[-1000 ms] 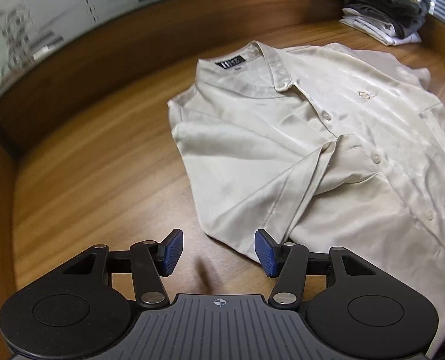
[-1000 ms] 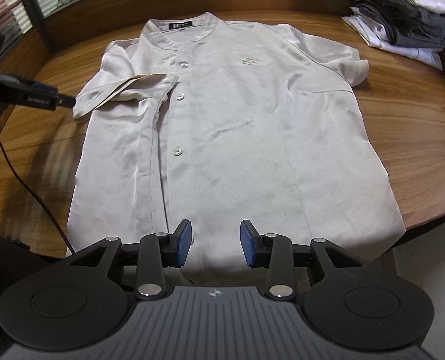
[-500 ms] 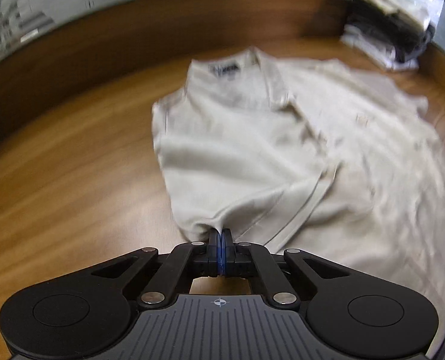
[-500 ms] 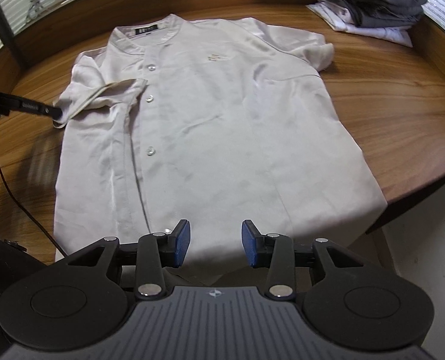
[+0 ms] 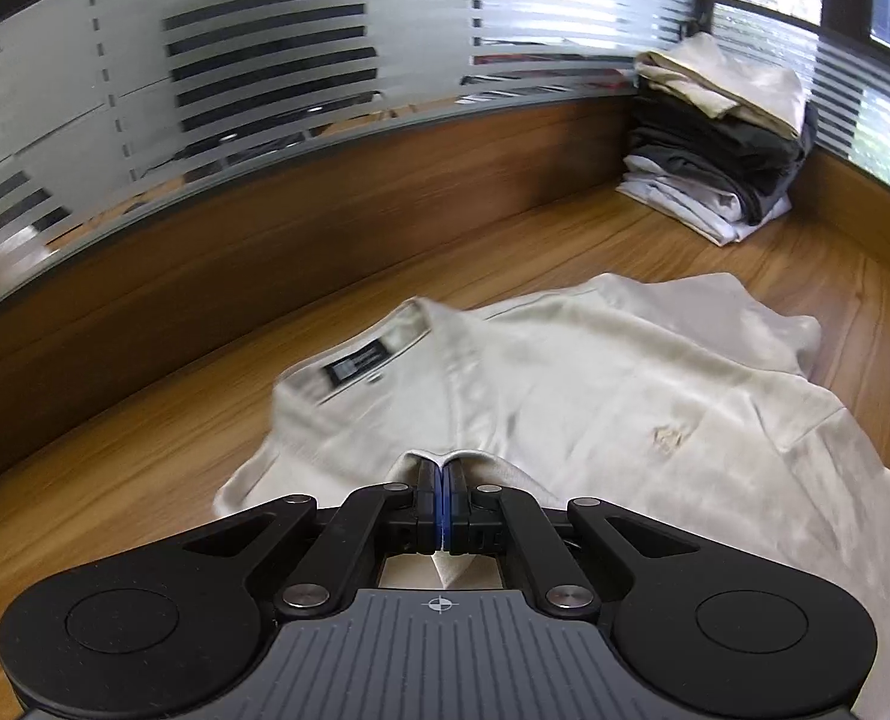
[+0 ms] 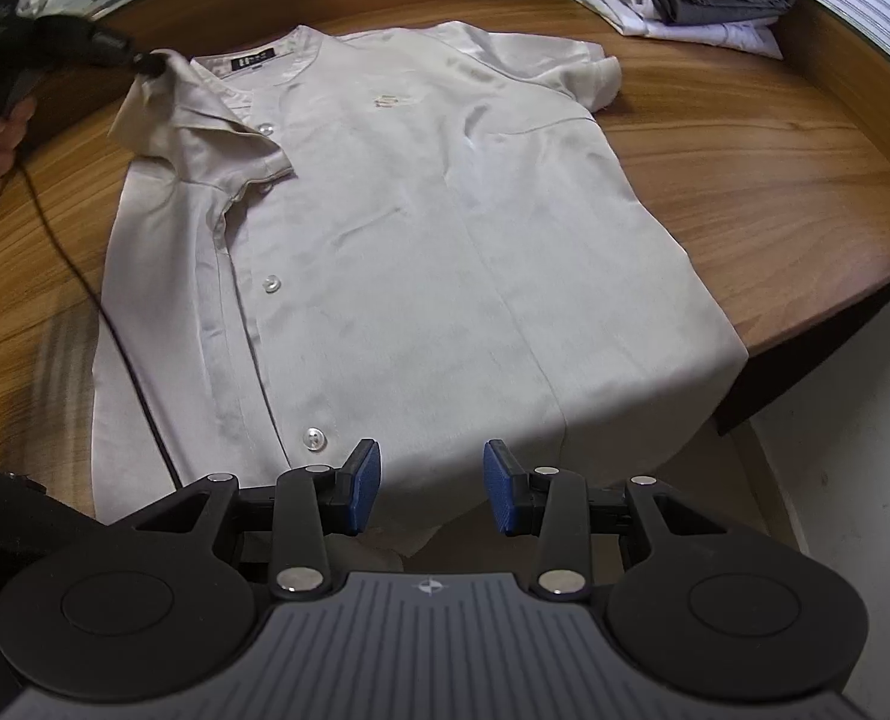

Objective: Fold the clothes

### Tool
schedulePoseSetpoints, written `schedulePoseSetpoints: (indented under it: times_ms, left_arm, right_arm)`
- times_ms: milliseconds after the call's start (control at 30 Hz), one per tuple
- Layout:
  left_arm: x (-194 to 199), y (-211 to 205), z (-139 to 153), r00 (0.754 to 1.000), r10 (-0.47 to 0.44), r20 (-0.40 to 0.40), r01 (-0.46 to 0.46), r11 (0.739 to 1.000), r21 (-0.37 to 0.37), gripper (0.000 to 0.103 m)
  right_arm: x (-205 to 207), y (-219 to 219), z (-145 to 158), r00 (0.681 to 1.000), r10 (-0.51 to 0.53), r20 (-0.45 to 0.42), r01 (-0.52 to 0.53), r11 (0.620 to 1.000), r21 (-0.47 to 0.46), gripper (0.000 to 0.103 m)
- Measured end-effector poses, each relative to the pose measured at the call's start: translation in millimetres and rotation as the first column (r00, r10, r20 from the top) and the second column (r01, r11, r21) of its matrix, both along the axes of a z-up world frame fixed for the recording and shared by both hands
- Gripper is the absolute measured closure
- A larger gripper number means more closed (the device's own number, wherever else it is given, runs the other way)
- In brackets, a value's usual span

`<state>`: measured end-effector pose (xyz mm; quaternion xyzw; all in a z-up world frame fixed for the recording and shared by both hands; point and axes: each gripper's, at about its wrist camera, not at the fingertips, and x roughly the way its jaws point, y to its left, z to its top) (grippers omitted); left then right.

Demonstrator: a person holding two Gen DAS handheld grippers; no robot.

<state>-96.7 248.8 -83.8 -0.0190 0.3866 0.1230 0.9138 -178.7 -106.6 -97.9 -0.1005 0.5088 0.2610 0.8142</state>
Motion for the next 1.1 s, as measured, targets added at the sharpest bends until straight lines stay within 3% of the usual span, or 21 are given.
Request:
schedulePoseSetpoints:
  times_ms: [200, 300, 500, 600, 867, 1000, 1100]
  left_arm:
    - [27, -25, -16, 0.999, -0.043, -0.033, 0.043, 0.999, 0.009, 0.098]
    - [30, -36, -20, 0.996, -0.084, -0.039, 0.084, 0.996, -0.004, 0.076]
    - [15, -44, -18, 0.991, -0.128, -0.044, 0.128, 0.992, 0.008, 0.066]
    - [2, -31, -14, 0.993, -0.096, -0.063, 0.095, 0.995, -0.019, 0.06]
    - [-35, 3, -3, 0.991, 0.035, -0.126, -0.04, 0.999, -0.034, 0.058]
    - [-32, 8, 10, 0.989, 0.067, -0.13, -0.073, 0.997, -0.039, 0.057]
    - [-19, 3, 23, 0.991, 0.052, -0.122, -0.059, 0.997, -0.052, 0.048]
  right_arm:
    - [-5, -8, -1, 0.999, -0.04, -0.01, 0.04, 0.999, -0.015, 0.06]
    - [-7, -9, -2, 0.999, -0.05, -0.014, 0.05, 0.998, -0.027, 0.06]
    - [-6, -7, -3, 0.999, -0.052, -0.012, 0.052, 0.998, -0.034, 0.059]
    - [-5, -6, -3, 0.999, -0.041, -0.007, 0.041, 0.999, -0.031, 0.059]
    - [14, -22, -6, 0.999, -0.023, 0.023, 0.024, 0.999, -0.03, 0.059]
    - [33, -46, -6, 0.998, -0.054, 0.037, 0.054, 0.998, -0.016, 0.059]
    - [52, -71, -8, 0.994, -0.102, 0.029, 0.101, 0.995, 0.006, 0.059]
